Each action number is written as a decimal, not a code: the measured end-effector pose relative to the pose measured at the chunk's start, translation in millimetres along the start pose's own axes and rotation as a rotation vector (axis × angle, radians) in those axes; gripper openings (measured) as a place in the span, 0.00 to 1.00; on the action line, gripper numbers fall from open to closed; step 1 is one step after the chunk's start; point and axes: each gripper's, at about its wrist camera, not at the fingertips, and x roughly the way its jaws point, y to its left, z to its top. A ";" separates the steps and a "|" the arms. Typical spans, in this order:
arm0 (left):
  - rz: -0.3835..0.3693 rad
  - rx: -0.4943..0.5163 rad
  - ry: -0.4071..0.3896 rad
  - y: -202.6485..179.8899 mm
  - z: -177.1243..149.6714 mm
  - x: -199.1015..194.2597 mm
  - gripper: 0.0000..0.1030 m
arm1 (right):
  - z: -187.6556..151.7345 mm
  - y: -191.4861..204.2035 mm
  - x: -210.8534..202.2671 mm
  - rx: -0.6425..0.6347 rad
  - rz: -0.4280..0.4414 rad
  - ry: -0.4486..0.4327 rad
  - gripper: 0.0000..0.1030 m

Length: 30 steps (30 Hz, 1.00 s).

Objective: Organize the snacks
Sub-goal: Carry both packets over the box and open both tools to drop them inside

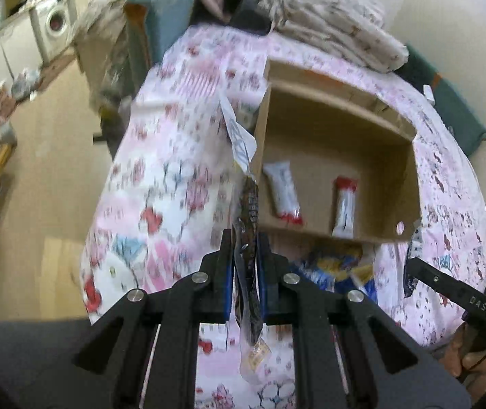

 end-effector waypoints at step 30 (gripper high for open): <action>0.055 0.149 0.007 -100.0 86.5 96.3 0.09 | 93.1 -37.6 33.2 0.062 -0.098 -0.051 0.17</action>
